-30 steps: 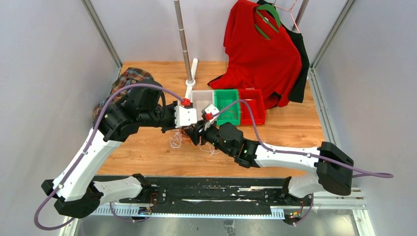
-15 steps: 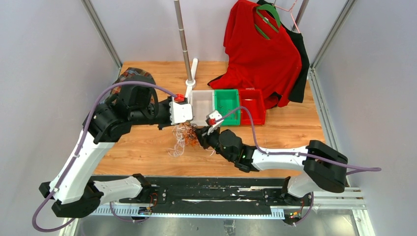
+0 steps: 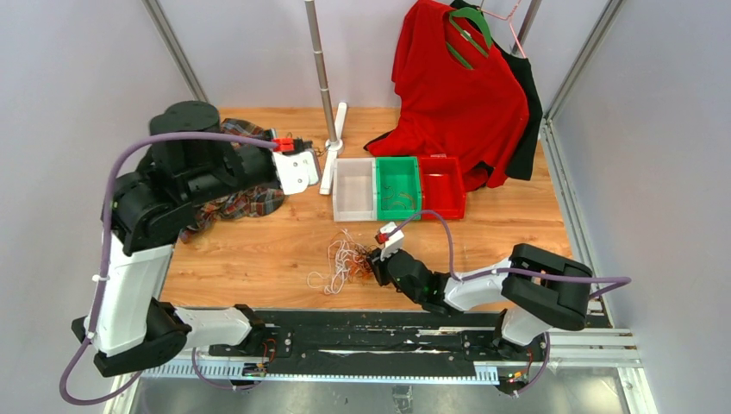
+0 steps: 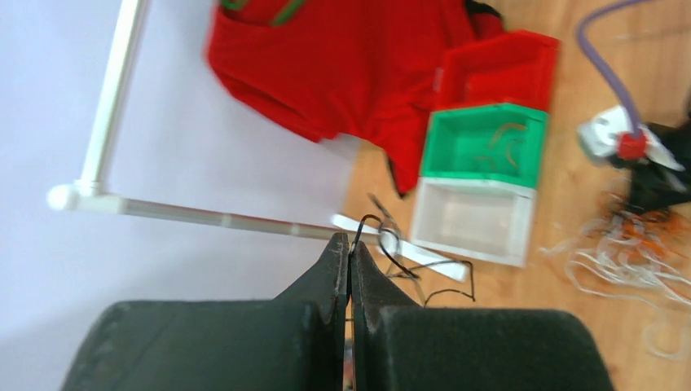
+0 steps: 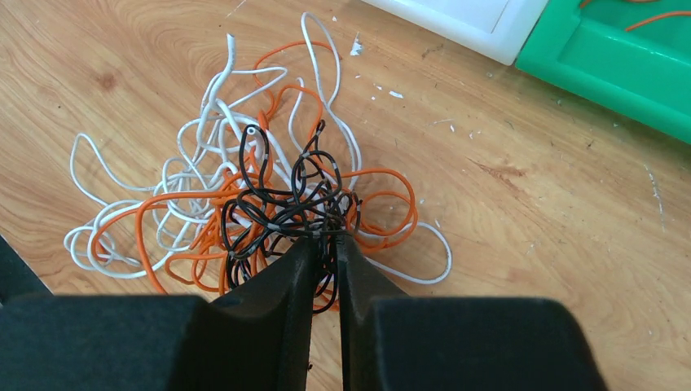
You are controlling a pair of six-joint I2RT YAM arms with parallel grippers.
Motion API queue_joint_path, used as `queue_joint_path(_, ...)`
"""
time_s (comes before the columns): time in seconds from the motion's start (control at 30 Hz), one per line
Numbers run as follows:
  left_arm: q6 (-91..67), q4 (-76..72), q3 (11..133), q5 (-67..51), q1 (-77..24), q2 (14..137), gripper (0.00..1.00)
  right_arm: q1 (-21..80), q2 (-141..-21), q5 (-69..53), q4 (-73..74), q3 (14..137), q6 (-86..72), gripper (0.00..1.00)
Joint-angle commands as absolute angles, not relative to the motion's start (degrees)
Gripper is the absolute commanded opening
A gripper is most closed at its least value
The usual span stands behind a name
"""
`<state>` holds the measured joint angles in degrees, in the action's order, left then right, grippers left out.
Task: Untangle the cables
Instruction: Untie the cable.
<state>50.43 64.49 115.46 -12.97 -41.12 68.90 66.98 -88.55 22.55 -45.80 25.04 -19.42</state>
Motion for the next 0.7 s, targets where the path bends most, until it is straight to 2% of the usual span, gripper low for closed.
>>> queue_joint_path(0.0, 53.9, 58.7, 123.0, -8.3, -41.5, 70.8, 0.0, 66.4, -88.7, 23.7, -46.4, 23.7, -21.0, 0.15)
queue_joint_path(0.2, 53.2, 51.5, 125.9, -8.1, -41.5, 71.2, 0.0, 66.4, -86.8, 23.7, -45.6, 23.3, -21.0, 0.19)
queue_joint_path(0.27, 52.6, 51.4, 121.9, -9.0, -41.5, 70.0, 0.01, 66.4, -84.2, 23.7, -43.8, 23.8, -20.7, 0.26)
queue_joint_path(0.33, 51.9, 51.2, 116.9, -9.9, -41.5, 68.3, 0.0, 66.4, -81.0, 24.1, -40.3, 25.0, -20.2, 0.39)
queue_joint_path(0.47, 47.3, 47.0, 105.1, -10.6, -41.5, 64.8, 0.0, 66.4, -73.6, 25.1, -34.8, 26.4, -19.0, 0.57)
queue_joint_path(0.57, 45.4, 41.8, 96.1, -11.4, -41.5, 62.4, 0.0, 66.2, -68.3, 27.8, -30.7, 26.9, -18.4, 0.66)
queue_joint_path(0.67, 44.8, 38.9, 89.6, -11.7, -41.5, 62.0, 0.01, 65.9, -63.8, 29.2, -26.9, 26.9, -18.2, 0.68)
